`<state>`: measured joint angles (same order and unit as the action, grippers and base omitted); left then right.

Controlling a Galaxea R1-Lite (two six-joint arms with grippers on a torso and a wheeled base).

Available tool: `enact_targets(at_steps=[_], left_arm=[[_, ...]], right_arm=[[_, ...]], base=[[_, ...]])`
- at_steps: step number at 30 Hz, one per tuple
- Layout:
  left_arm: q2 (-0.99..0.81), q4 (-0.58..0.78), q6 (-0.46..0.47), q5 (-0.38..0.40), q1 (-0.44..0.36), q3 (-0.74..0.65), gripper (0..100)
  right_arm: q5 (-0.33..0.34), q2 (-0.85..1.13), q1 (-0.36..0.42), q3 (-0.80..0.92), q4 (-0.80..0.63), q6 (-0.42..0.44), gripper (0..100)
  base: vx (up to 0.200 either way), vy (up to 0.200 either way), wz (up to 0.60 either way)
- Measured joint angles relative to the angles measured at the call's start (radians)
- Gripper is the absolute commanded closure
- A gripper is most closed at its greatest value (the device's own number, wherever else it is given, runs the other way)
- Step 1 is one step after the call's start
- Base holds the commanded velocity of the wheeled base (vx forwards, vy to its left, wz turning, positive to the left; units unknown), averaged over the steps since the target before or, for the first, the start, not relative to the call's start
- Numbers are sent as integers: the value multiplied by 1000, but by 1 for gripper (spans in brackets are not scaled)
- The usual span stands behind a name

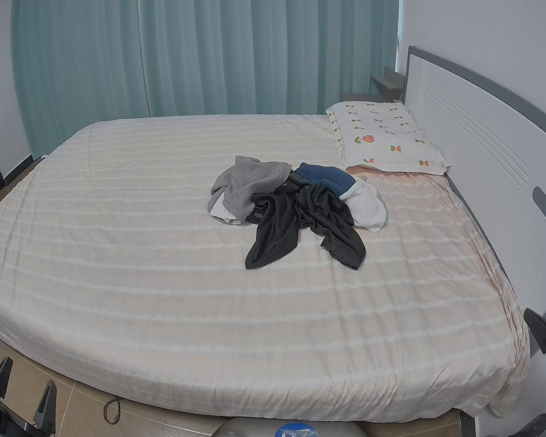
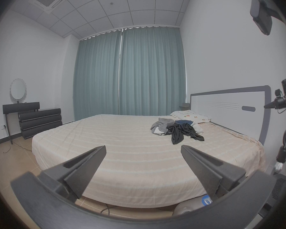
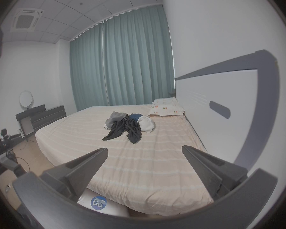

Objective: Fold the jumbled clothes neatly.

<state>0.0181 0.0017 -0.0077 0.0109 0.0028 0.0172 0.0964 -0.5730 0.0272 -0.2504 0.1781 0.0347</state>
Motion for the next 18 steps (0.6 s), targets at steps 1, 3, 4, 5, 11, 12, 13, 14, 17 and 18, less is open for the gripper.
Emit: enact_targets(at_steps=[1, 3, 4, 5, 11, 12, 13, 14, 17, 18], left_arm=[[0, 0, 0, 0, 0, 0, 0], [0, 0, 0, 0, 0, 0, 0], [0, 0, 0, 0, 0, 0, 0], [0, 0, 0, 0, 0, 0, 0], [0, 0, 0, 0, 0, 0, 0], [0, 0, 0, 0, 0, 0, 0], [0, 0, 0, 0, 0, 0, 0], [0, 0, 0, 0, 0, 0, 0], [0, 0, 0, 0, 0, 0, 0], [0, 0, 0, 0, 0, 0, 0]], right_arm=[[-1, -50, 5, -11, 21, 6, 0], [-5, -145, 13, -33, 55, 18, 0], [-10, -197, 19, -48, 74, 25, 0], [-15, -256, 25, -68, 94, 36, 0], [-61, -546, 60, -201, 170, 97, 0], [-70, -591, 66, -227, 180, 106, 0], [-80, -644, 73, -259, 189, 117, 0], [-89, -689, 79, -287, 197, 127, 0], [-119, -847, 100, -396, 219, 158, 0], [-127, -892, 107, -430, 223, 168, 0]], base=[[0, 0, 0], [0, 0, 0], [0, 0, 0], [0, 0, 0], [0, 0, 0], [0, 0, 0], [0, 0, 0], [0, 0, 0], [0, 0, 0], [0, 0, 0]])
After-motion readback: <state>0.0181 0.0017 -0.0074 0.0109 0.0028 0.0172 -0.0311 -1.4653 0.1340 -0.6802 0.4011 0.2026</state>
